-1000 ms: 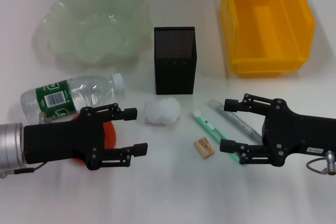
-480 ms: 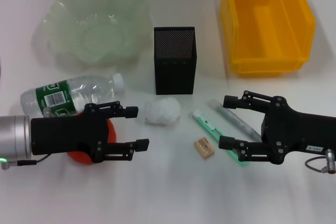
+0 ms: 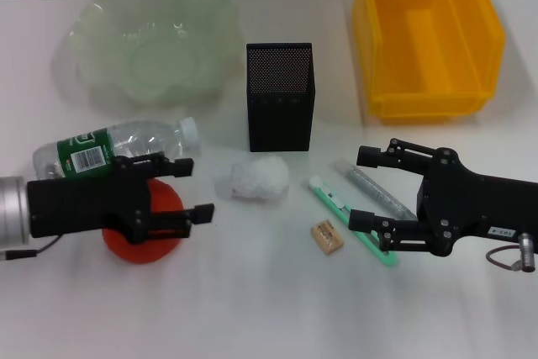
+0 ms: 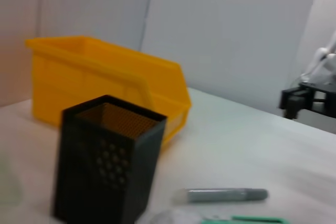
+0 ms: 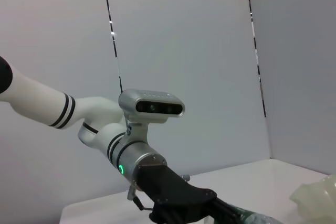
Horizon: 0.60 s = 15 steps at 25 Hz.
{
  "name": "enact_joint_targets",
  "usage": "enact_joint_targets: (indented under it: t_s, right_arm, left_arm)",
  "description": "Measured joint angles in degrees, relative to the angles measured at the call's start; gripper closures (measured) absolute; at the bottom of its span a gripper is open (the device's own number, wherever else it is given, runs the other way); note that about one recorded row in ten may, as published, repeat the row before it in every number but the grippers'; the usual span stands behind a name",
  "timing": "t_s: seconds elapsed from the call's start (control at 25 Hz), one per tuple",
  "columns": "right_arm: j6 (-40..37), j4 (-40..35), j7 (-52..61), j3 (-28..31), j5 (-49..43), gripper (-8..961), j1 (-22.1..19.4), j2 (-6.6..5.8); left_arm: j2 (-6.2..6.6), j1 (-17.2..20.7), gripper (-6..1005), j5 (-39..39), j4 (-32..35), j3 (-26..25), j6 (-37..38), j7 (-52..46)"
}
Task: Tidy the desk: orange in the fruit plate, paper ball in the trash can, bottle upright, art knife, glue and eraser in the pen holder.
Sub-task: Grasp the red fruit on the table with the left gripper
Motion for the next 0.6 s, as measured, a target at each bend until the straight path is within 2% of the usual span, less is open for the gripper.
enact_joint_targets:
  t_s: [0.2,0.28,0.6]
  right_arm:
    - [0.03,0.00,-0.70,0.08,0.00,131,0.18,-0.04]
    - [0.02,0.00,-1.35,0.09,0.19,131,0.15,-0.05]
    - [0.05,0.08,-2.56,0.07,0.63,129,0.23,-0.11]
  left_arm:
    - [0.09,1.75,187,-0.30,1.55,-3.44,-0.40,-1.96]
    - [0.30,2.37,187,-0.07,3.62,-3.60,-0.13,-5.53]
    - [0.67,3.26,187,0.27,4.82,-3.35,-0.25,-7.66]
